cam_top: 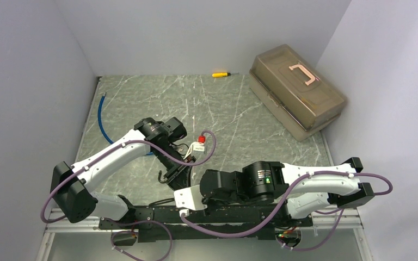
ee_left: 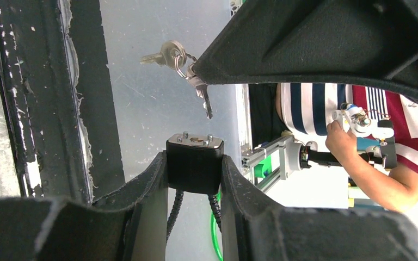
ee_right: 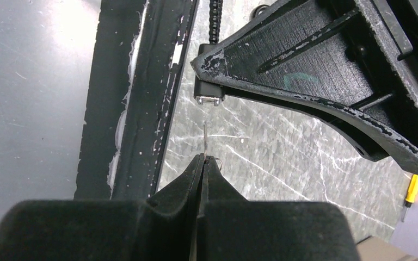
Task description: Unlock with the key
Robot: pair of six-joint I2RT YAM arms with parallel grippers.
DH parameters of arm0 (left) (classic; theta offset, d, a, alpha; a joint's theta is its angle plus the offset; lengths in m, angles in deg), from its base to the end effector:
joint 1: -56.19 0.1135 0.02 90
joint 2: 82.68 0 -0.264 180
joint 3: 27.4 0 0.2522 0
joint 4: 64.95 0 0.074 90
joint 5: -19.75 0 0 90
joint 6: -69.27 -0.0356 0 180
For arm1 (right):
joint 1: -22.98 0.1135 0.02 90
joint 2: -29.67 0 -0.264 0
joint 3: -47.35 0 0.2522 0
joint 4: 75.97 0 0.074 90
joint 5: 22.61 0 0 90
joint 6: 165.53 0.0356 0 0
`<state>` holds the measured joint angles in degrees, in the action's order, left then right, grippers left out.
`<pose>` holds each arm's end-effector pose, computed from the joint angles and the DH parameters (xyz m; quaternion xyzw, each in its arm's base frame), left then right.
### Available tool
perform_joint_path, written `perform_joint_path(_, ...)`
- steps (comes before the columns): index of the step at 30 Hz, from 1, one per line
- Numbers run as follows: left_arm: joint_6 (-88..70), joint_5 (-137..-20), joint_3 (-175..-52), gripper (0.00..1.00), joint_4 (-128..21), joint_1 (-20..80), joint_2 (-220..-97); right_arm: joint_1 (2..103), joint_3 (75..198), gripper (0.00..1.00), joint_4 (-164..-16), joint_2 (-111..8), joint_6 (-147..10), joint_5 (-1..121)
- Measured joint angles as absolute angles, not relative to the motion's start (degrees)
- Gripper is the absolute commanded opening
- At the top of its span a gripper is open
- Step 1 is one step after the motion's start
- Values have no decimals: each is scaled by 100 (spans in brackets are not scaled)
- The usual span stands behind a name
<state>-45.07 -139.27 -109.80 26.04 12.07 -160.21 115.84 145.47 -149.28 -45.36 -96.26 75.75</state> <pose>0.1349 -0.1771 0.3061 -0.4791 -0.6701 0.5626 0.0698 -0.0075 0.2536 0.3835 -0.7711 0.5343 0.1443 0.3146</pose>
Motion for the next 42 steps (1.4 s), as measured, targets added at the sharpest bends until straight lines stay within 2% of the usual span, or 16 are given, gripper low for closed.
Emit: perform_joint_path(42, -4030, -13955, -10825, 0, 2141, 1262, -15973, 11689, 14606, 0, -14919, -4914, -9482, 8093)
